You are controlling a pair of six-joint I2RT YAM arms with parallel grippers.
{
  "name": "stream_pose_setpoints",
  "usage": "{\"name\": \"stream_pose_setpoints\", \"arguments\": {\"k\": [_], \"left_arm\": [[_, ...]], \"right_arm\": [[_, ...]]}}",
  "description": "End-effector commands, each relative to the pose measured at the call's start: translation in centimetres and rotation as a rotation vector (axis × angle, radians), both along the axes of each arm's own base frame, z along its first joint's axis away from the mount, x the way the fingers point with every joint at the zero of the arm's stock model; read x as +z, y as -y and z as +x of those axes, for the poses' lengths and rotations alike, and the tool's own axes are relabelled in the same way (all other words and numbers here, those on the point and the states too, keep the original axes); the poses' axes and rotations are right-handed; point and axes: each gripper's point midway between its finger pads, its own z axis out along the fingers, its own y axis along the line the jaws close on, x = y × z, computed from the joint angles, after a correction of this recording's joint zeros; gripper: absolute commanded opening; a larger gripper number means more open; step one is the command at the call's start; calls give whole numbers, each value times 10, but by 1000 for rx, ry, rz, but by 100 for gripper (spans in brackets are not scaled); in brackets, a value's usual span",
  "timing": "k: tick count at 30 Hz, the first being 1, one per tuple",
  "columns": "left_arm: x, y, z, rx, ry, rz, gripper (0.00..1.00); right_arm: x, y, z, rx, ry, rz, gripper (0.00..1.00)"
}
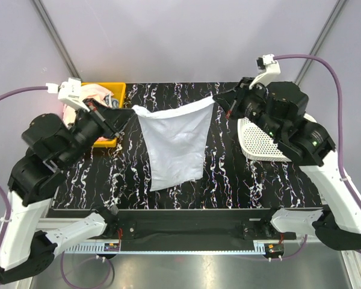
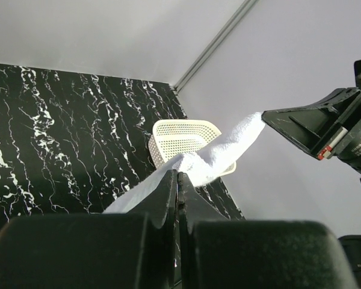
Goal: Fold and stack the towels
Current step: Flatten out the crumpled towel
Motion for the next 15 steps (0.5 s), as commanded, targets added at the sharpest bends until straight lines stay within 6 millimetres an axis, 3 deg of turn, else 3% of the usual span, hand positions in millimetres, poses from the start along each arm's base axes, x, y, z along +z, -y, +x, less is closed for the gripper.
{"name": "stream_pose_setpoints", "arguments": {"k": [1, 3, 4, 5, 6, 7, 8, 10, 11, 12, 13, 14, 15], "left_arm": [[5, 12, 36, 65, 16, 12, 0], [-5, 11, 62, 113, -12, 29, 0], [-9, 12, 74, 120, -31, 22, 0], [-26, 23, 98, 94, -66, 19, 0], [-25, 10, 122, 134, -58, -18, 0], [-35, 9, 141, 144, -76, -14, 0], [-59, 10, 169, 162, -129, 4, 0], [-70, 1, 211, 180, -144, -8, 0], [-77, 0, 228, 183, -150, -12, 0], [-96, -1, 262, 187, -186, -4, 0], [-100, -2, 278, 193, -186, -4, 0], [-112, -1, 296, 190, -205, 7, 0], [-123, -4, 325, 204, -222, 12, 0]], "right_arm": [[-8, -13, 29, -47, 16, -56, 0], [-23, -17, 53, -68, -10, -100, 0], [-39, -27, 75, -63, -45, -119, 0], [-48, -20, 96, -45, -81, -95, 0], [-66, -19, 127, -42, -115, -91, 0], [-76, -25, 138, -41, -127, -102, 0], [-84, -17, 159, -78, -133, -118, 0], [-112, -17, 205, -91, -167, -145, 0], [-119, -20, 219, -69, -183, -131, 0], [-127, -9, 239, -94, -194, -122, 0], [-141, -15, 264, -85, -201, -120, 0], [-148, -12, 278, -95, -204, -124, 0], [-136, -9, 292, -107, -168, -113, 0]]}}
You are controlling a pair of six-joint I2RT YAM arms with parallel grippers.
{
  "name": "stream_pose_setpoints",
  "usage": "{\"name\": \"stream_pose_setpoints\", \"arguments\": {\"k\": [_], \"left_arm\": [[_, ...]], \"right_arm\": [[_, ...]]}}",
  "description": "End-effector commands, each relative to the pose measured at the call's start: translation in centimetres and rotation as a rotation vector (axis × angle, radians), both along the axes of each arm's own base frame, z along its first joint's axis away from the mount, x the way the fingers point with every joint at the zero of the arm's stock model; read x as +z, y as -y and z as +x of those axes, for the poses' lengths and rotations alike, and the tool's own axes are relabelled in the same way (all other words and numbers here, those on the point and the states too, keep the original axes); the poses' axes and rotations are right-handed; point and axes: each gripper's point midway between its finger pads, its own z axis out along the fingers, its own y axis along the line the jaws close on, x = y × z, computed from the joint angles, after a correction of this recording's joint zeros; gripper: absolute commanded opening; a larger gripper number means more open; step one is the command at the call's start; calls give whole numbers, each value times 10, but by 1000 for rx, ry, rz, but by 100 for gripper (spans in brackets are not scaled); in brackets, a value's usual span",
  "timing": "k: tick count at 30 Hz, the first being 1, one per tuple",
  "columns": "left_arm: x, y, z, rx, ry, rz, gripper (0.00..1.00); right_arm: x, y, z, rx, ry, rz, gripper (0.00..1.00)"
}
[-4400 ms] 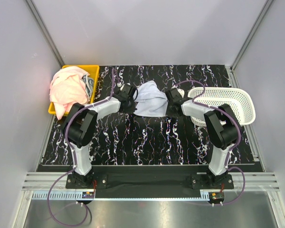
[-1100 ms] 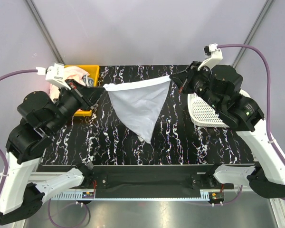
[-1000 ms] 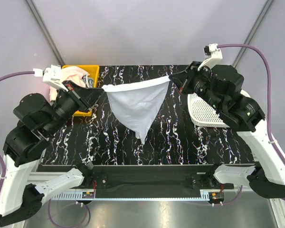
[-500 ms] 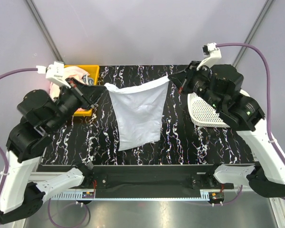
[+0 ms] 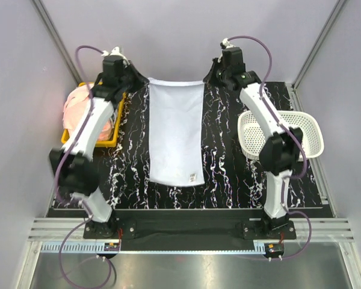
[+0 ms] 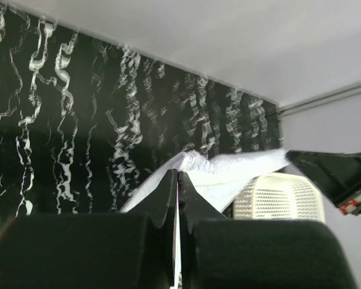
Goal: Fold and stack the towels
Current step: Flatten out the crumpled towel, then fold the towel
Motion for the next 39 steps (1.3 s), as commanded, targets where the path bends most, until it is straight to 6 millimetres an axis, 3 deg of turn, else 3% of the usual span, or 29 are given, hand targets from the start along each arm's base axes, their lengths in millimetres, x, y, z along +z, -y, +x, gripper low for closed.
{"name": "stream_pose_setpoints", "arguments": {"k": [1, 2, 3, 4, 7, 12, 17, 20, 23, 24, 27, 28, 33, 39], "left_arm": [[20, 6, 59, -47, 107, -54, 0], [14, 8, 70, -70, 97, -65, 0], [-14, 6, 88, -64, 45, -62, 0], [-11, 5, 95, -65, 57, -62, 0], [-40, 4, 110, -62, 15, -51, 0], [-81, 3, 107, -63, -60, -56, 0], [-128, 2, 77, -48, -167, -52, 0], [-156, 6, 52, -54, -238, -42, 0], [-175, 13, 32, -52, -280, -42, 0], [-185, 14, 20, -50, -306, -44, 0], [-198, 20, 2, -49, -339, -41, 0], [-212, 18, -7, -42, -372, -33, 0], [-226, 16, -26, -28, -420, -27, 1], [-230, 18, -42, -27, -441, -33, 0]], "right_arm": [[17, -2, 48, 39, 91, 42, 0], [8, -2, 56, 36, 76, 38, 0], [17, 0, 65, 33, 100, 50, 0], [-8, -2, 73, 37, 52, 40, 0], [-25, -2, 82, 31, 35, 32, 0], [-55, 0, 74, 23, -29, 25, 0], [-78, 3, 53, 15, -105, 41, 0], [-97, 5, 31, 16, -169, 60, 0], [-134, 6, 0, 21, -262, 60, 0], [-133, 6, -5, 26, -262, 61, 0], [-154, 9, -25, 24, -311, 43, 0], [-158, 10, -28, 22, -320, 38, 0], [-177, 14, -48, 26, -364, 26, 0], [-181, 8, -62, 41, -377, 20, 0]]}}
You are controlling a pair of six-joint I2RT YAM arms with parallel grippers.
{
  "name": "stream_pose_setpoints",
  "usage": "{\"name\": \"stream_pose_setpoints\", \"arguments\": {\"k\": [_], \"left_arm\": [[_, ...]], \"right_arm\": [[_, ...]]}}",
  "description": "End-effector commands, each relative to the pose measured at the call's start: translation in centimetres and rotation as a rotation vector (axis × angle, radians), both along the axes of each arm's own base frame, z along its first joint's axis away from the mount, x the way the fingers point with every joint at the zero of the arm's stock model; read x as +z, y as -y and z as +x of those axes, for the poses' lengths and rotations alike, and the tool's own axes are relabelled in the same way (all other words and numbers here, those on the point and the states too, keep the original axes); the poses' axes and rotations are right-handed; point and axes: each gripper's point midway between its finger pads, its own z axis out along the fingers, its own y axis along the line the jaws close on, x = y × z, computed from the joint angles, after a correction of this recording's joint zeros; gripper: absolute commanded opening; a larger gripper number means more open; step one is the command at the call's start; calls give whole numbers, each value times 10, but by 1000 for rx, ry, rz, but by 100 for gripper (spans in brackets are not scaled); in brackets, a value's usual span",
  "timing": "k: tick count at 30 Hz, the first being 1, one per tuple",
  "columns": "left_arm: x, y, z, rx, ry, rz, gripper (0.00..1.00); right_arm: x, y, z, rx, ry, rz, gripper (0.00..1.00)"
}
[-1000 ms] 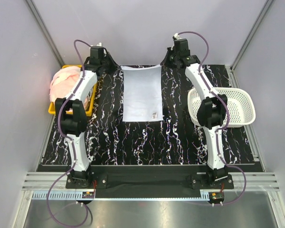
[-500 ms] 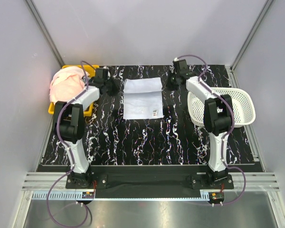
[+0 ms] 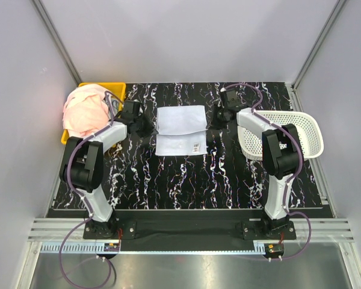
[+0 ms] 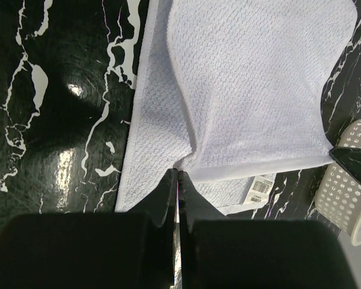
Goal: Fold and stack the towels
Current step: Fold the towel
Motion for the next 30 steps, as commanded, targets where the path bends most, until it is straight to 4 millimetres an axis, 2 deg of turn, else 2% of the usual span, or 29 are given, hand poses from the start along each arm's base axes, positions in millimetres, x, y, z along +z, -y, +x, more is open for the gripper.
{"name": "stream_pose_setpoints", "arguments": {"k": [1, 7, 12, 16, 22, 30], "left_arm": [[26, 1, 7, 24, 89, -8, 0], [51, -1, 2, 30, 127, 6, 0], [73, -5, -1, 35, 162, 12, 0], [77, -7, -7, 30, 166, 16, 0], [61, -6, -20, 19, 131, 21, 0], [21, -1, -42, -7, 61, 31, 0]], "right_arm": [[39, -12, 2, 19, 98, 44, 0], [59, -15, -6, 22, 129, 43, 0], [85, -13, -10, 15, 170, 50, 0], [95, -15, -16, 24, 180, 50, 0], [78, -23, -33, 42, 143, 48, 0], [31, -26, -54, 55, 56, 18, 0]]}}
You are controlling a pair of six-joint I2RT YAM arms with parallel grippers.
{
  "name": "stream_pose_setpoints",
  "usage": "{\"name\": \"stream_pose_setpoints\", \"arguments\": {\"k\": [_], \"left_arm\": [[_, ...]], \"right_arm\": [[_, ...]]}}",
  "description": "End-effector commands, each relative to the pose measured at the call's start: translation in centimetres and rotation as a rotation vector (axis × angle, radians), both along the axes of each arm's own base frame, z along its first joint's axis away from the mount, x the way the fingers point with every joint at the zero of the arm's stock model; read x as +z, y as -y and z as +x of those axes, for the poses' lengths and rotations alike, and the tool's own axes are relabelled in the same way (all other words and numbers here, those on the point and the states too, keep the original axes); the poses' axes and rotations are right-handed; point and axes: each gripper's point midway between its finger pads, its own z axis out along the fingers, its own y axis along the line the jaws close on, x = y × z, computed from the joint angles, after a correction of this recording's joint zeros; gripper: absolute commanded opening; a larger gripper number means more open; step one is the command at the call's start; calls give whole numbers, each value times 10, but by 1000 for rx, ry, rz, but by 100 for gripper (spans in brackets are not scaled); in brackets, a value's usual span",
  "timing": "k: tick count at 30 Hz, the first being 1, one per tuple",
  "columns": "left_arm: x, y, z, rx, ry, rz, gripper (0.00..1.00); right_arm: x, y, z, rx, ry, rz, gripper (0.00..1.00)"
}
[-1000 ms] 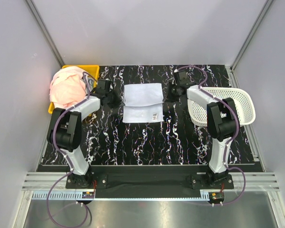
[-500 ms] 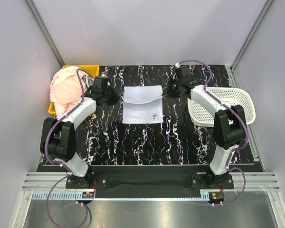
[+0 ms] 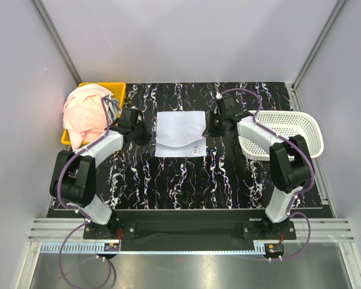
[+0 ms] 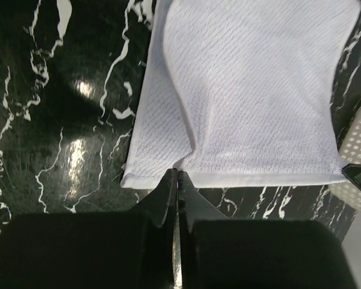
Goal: Fold and stack the towels
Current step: Fold the towel
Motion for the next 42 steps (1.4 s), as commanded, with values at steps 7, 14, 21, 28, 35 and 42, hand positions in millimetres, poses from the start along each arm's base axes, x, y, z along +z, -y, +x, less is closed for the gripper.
{"name": "stream_pose_setpoints", "arguments": {"k": [7, 14, 21, 28, 35, 42], "left_arm": [[-9, 7, -1, -16, 31, 3, 0], [2, 8, -4, -24, 47, -3, 0], [27, 6, -6, -21, 91, -8, 0], [23, 3, -15, -24, 81, -4, 0], [-8, 4, -31, -30, 24, -10, 0], [-49, 8, -52, -50, -56, -5, 1]], "right_arm": [[-21, -2, -3, -12, -12, -13, 0], [-9, 1, -2, -18, 6, -21, 0], [21, 6, -4, -34, 59, -15, 0], [23, 7, -13, -30, 60, -13, 0], [-13, 0, -31, -7, -9, -17, 0], [-54, -1, -50, 6, -86, -34, 4]]}}
